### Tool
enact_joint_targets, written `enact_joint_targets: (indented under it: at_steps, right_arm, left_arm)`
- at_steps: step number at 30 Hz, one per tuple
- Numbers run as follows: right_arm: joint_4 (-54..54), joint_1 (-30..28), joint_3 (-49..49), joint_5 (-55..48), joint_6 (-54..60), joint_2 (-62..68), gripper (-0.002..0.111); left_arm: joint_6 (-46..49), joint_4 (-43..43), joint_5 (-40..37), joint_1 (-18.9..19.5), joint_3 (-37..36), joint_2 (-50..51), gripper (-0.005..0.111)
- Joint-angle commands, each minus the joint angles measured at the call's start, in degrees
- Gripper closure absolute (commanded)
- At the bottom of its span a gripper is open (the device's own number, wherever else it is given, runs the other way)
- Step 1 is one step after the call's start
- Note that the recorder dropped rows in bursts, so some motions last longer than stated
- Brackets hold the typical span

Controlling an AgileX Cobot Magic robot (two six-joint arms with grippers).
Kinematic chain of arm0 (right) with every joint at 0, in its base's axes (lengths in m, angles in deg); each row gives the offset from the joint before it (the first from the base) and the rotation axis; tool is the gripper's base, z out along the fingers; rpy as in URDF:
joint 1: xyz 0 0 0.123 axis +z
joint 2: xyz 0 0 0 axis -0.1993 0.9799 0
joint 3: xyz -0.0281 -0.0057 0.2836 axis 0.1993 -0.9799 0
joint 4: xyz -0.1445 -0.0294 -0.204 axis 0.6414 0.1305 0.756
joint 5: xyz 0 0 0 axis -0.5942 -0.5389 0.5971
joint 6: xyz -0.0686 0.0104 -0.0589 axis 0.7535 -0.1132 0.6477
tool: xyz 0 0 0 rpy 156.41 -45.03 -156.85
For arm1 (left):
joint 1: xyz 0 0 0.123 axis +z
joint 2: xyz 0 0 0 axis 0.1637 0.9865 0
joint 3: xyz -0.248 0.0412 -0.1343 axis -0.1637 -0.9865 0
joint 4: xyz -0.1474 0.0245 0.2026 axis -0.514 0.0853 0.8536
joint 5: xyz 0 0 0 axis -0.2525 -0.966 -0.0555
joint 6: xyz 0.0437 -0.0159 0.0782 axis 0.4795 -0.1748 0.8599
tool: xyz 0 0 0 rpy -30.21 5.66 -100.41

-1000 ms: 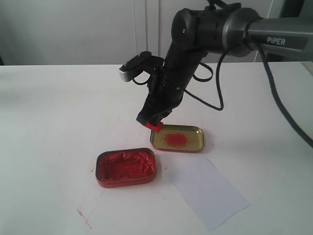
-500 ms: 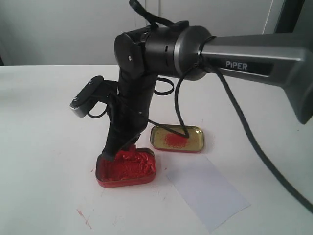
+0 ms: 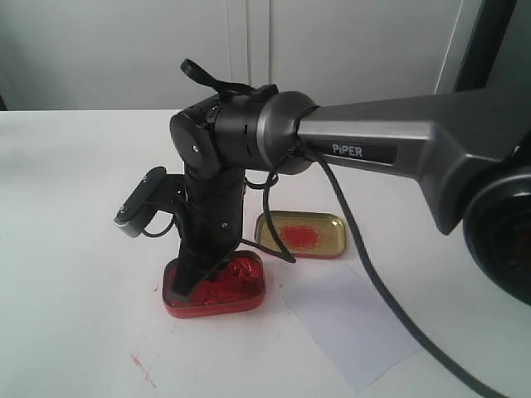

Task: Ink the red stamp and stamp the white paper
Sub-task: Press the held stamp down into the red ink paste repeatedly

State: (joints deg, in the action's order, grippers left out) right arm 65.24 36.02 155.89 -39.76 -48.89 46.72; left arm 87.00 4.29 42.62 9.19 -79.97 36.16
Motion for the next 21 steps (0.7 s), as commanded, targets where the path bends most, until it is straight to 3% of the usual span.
enact_joint_targets:
  at_steps: [1, 21]
  right_arm:
    - [0.6, 0.1, 0.1, 0.1, 1.9, 0.7, 0.108]
    - [1.4, 0.1, 0.1, 1.0, 3.5, 6.6, 0.108]
  left_arm:
    - [-0.4, -0.2, -0.4, 0.1, -0.5, -0.3, 0.107]
    - [-0.4, -0.2, -0.4, 0.1, -0.5, -0.3, 0.107]
